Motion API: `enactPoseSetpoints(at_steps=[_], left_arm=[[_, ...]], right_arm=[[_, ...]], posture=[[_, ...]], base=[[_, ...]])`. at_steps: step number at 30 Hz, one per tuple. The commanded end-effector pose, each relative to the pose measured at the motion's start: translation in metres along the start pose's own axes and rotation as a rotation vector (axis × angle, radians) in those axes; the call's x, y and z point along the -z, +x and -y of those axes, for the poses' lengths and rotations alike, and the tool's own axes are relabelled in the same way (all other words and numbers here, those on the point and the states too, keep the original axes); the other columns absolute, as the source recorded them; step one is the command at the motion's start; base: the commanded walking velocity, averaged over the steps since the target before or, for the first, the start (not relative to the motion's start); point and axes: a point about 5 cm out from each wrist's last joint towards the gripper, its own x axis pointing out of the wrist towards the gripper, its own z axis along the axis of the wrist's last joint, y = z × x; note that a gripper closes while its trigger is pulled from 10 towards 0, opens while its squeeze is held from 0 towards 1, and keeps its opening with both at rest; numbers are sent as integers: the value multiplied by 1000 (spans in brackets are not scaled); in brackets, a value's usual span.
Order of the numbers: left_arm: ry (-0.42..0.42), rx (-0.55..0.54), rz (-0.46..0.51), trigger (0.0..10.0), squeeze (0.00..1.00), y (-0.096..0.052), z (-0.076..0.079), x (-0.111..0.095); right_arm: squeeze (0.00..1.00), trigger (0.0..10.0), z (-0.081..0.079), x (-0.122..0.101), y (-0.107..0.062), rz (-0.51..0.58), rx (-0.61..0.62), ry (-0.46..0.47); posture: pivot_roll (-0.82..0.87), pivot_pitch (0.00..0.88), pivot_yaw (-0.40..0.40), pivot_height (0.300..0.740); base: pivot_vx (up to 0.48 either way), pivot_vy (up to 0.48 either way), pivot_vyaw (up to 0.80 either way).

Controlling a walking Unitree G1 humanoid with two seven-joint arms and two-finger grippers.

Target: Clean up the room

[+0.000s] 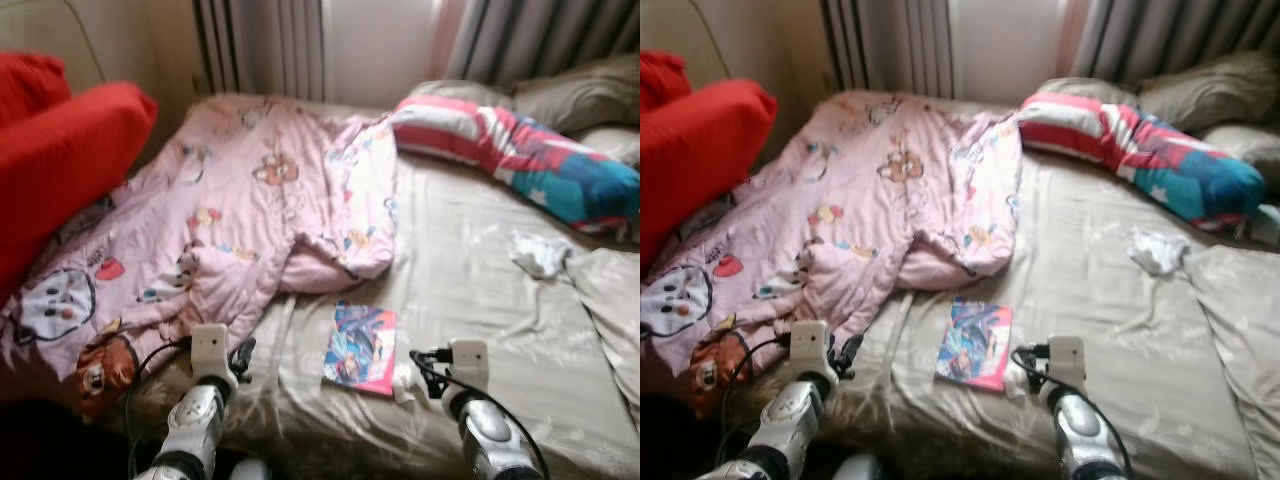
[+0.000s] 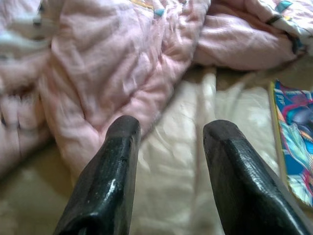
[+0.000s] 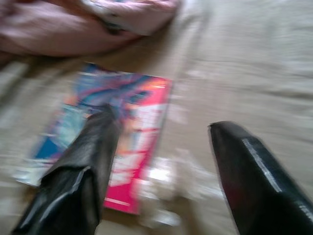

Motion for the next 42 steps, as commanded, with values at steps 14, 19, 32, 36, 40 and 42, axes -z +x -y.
enactPoseSetpoints(at_steps=[14,19,32,36,40,42], left_arm=[[17,76,106,10000,0,11,14,-27],[16,79,126,10000,0,10,14,-29],[0,124,328,10000,0,6,28,-64],[2,134,366,10000,0,1,32,-71],[3,142,393,10000,0,-10,34,-76],[4,144,400,10000,0,-16,34,-77]], right_arm=[[0,10000,-24,-14,10,-20,-38,-58],[506,10000,-8,-15,9,-14,-29,-47],[678,10000,-7,-46,16,110,-32,30],[0,10000,-10,-51,16,143,-56,53],[0,10000,-10,-55,16,169,-66,51],[0,10000,-8,-56,16,174,-55,40]], posture=[[-32,244,-18,645],[-23,267,-23,645],[38,424,-21,645],[59,454,-15,645],[80,484,-6,645],[91,495,-2,645]], base=[[0,0,0],[0,0,0],[0,0,0],[0,0,0],[0,0,0],[0,0,0]])
